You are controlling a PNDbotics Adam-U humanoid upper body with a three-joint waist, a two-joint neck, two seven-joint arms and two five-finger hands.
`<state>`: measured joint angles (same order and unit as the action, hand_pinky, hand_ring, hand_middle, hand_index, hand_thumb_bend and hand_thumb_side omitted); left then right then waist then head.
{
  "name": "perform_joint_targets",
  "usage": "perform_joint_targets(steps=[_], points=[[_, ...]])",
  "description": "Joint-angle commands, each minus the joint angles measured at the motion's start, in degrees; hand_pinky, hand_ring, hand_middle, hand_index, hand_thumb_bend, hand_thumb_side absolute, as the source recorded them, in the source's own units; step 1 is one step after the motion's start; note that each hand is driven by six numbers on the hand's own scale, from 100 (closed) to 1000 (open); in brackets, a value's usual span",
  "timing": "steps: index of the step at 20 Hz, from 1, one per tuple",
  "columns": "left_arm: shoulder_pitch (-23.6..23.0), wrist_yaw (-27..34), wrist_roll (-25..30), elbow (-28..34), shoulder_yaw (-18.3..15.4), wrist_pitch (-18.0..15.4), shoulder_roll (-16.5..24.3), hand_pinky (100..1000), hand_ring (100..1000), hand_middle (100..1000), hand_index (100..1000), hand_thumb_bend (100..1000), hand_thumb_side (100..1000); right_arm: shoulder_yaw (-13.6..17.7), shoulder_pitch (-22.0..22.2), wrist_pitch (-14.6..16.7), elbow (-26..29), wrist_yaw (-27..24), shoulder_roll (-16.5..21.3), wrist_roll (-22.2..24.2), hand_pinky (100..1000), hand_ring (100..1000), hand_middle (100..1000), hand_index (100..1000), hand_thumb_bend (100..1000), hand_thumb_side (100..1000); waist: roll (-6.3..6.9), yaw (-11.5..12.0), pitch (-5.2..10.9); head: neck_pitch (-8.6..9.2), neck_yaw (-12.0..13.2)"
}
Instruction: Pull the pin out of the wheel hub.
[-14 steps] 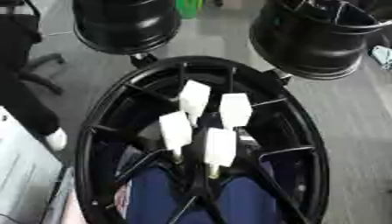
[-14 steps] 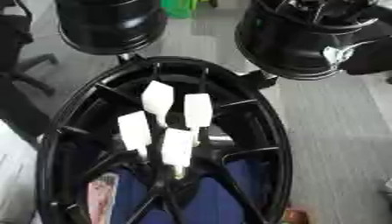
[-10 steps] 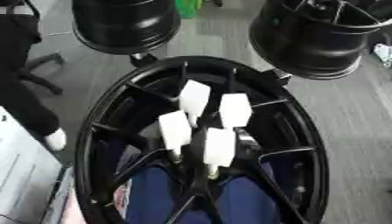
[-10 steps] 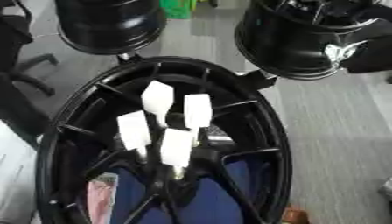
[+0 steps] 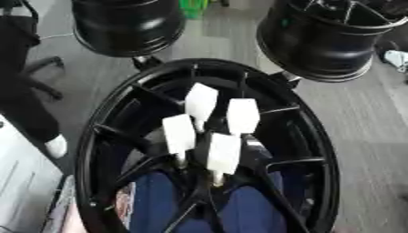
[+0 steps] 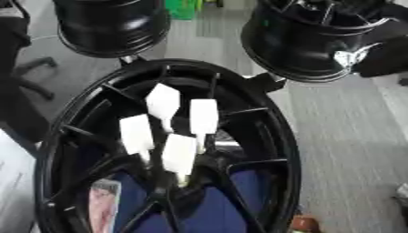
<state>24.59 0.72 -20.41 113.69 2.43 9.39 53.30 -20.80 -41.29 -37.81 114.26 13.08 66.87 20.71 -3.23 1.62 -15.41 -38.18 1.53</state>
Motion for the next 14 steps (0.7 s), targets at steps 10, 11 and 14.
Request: perform_joint_targets(steps=[10,11,14], points=[[11.85,-9.71,25.94,0.91,8.18,6.62,8.88,726,749,736,797,430,586,3.48,1.46,-0.40,0.33,4.30,3.22,-1.26,884,851,802,857,215,233,0.96,-0.44,2.19,-0.40,-0.92],[13.86,-10.07,29.11,0.91,9.83,6.91,9.69,728,750,737,798,437,588,3.92,1.64,-0.62,0.33,4.53,3.29,-1.83,883,846,798,856,208,220,1.06,-0.43,2.30,-0.64,-1.31],[19.56,-10.33,38.02,0.77,14.79,8.12,10.73,740,756,738,824,493,626,5.08,1.92,-1.18,0.33,5.50,3.44,-3.92,881,836,788,854,206,181,1.39,-0.34,2.46,-0.99,-1.80]])
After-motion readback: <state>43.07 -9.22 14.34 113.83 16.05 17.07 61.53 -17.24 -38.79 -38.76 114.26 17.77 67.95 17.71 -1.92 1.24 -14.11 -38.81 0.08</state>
